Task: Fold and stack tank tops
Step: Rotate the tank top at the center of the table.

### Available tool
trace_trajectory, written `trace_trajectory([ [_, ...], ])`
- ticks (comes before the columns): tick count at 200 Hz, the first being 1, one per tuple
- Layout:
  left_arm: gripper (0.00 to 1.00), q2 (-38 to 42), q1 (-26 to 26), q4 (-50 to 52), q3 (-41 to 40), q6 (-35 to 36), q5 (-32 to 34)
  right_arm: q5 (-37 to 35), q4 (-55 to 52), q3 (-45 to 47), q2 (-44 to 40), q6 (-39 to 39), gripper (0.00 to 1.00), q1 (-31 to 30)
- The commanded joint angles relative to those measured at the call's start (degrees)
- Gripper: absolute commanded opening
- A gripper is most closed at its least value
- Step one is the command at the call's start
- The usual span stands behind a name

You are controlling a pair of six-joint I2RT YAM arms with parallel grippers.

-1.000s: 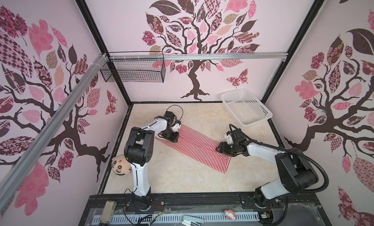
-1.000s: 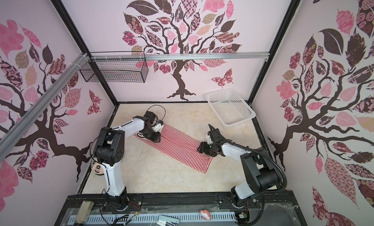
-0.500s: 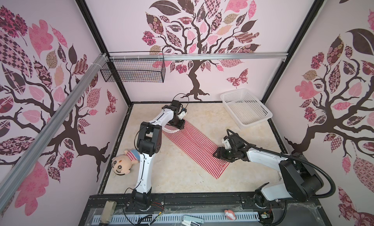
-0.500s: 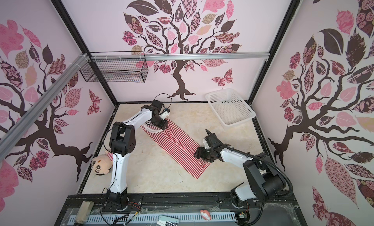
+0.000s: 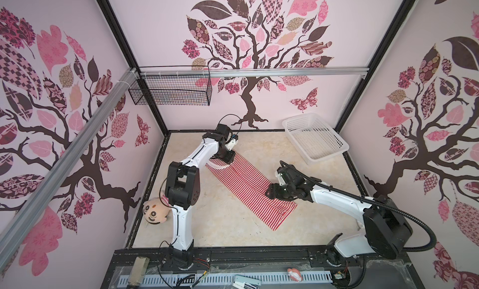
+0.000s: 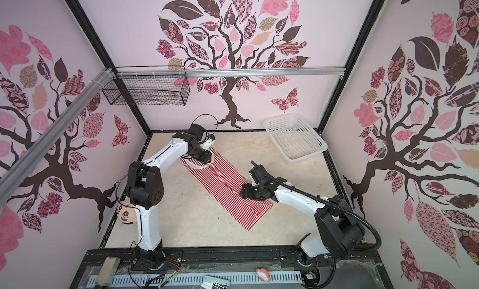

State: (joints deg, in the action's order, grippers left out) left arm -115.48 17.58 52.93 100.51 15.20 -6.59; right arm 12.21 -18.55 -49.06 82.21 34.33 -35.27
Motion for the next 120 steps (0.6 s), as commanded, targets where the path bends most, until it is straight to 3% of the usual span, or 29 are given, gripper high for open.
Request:
trace_trajectory([
  [1, 0.49, 2.52, 0.43, 1.09, -4.03, -0.65, -4.12, -1.65, -4.13, -2.93, 1.78, -4.91, 0.71, 3.11],
  [22, 0.48, 6.87, 0.52, -1.85, -13.35, -1.12, -5.67, 2.51, -3.15, -2.42, 2.98, -6.81, 0.71, 7.8],
  [46, 0.49, 9.99, 0.78, -5.49, -21.58, -1.59, -6.5, 3.07, -3.43, -3.36, 4.71, -8.3, 0.72, 8.28],
  [120, 0.48, 7.73, 1.66, -7.98, -25.55, -2.61, -7.87, 8.51, 2.52, 2.43, 6.5, -5.06, 0.72, 8.28],
])
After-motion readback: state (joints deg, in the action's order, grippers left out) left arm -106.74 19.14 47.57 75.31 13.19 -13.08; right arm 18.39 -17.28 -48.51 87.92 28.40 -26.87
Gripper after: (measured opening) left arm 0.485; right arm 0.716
